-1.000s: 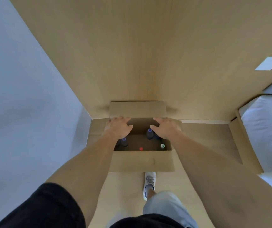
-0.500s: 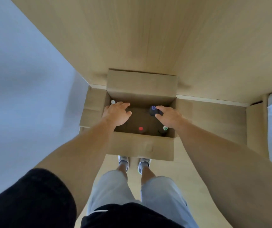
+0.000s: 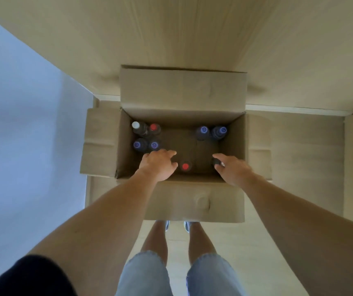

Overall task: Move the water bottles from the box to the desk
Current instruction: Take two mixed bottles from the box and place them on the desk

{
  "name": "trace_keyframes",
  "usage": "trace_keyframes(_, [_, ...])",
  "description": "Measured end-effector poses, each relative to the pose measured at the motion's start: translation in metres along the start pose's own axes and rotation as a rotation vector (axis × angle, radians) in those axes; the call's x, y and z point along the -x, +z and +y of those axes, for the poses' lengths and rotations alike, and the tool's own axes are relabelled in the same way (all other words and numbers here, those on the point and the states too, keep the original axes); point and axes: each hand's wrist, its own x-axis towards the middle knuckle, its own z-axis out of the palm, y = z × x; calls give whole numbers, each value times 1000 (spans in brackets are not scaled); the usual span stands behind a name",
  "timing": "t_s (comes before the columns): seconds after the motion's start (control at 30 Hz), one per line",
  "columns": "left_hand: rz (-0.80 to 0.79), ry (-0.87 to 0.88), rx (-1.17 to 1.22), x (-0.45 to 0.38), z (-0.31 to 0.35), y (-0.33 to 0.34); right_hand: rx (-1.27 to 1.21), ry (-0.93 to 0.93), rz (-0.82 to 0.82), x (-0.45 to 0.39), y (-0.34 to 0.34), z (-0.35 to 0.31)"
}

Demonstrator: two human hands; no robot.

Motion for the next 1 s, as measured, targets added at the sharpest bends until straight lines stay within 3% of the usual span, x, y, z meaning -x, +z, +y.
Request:
trace_keyframes(0.27, [-126, 37, -19, -109, -3, 74, 48, 82, -19, -107, 51, 34])
trace_keyframes(0.67, [-225, 58, -32, -196, 19, 130, 422, 69, -131, -205, 89, 53])
trace_keyframes(0.8, [-177, 60, -11, -207, 16, 139, 530, 36, -181, -222, 97, 56])
trace_keyframes(1.0, [-84, 10, 61, -206, -2, 131, 508, 59, -67, -229, 91, 52])
